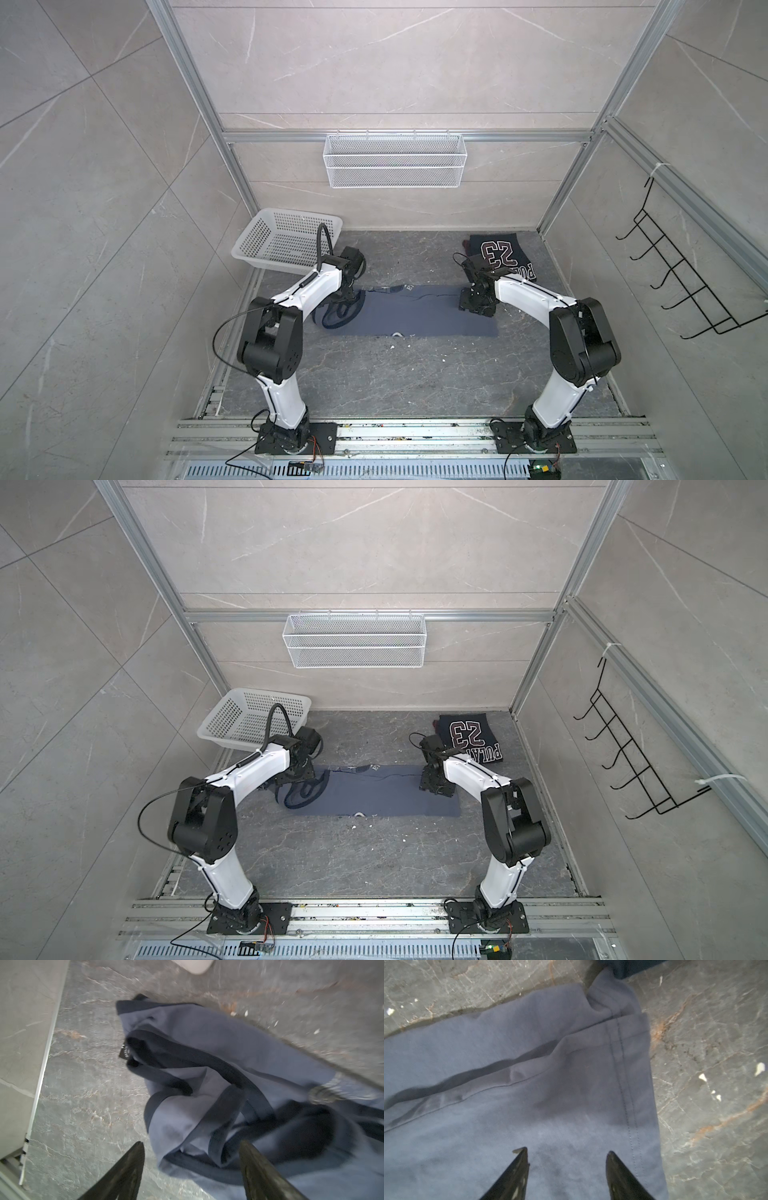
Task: Fold and stack the tank tops
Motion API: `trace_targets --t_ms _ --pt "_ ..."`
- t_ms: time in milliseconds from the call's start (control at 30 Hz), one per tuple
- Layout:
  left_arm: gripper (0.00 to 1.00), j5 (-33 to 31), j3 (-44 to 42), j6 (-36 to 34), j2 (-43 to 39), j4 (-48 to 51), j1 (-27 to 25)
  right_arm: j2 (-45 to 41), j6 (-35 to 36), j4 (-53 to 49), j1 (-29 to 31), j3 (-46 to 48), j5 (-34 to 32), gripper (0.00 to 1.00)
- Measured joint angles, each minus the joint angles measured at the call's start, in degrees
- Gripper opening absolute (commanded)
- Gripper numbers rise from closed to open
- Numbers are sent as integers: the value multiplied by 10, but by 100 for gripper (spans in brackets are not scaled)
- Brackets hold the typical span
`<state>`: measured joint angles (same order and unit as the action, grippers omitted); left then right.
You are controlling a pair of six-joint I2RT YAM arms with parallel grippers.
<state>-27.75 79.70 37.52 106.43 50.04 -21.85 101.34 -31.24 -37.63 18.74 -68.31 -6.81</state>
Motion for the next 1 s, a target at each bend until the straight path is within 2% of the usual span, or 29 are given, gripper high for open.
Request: trace_targets --t_ms 67,167,333,400,500,633,833,900,1000 --pt "69 -9 10 -6 28 11 0 -4 0 1 0 3 0 61" --pt "58 -21 30 -16 56 19 3 -7 0 2 0 5 0 61" --pt "49 -48 44 -15 65 20 16 -7 0 3 0 6 0 60" --pt "39 -53 42 -7 65 17 28 -7 0 5 0 9 0 60" --pt "30 -57 13 11 50 2 57 -7 0 4 0 13 0 60" --pt "20 -51 -79 34 -21 -30 111 -7 0 6 0 14 0 60" --pt "23 -40 -200 64 -180 -69 172 -7 0 7 0 14 0 60" --pt "29 -34 -228 74 -227 -78 186 -7 0 7 0 14 0 59" --pt "33 -7 -261 81 -261 -96 217 -7 0 7 0 14 0 59"
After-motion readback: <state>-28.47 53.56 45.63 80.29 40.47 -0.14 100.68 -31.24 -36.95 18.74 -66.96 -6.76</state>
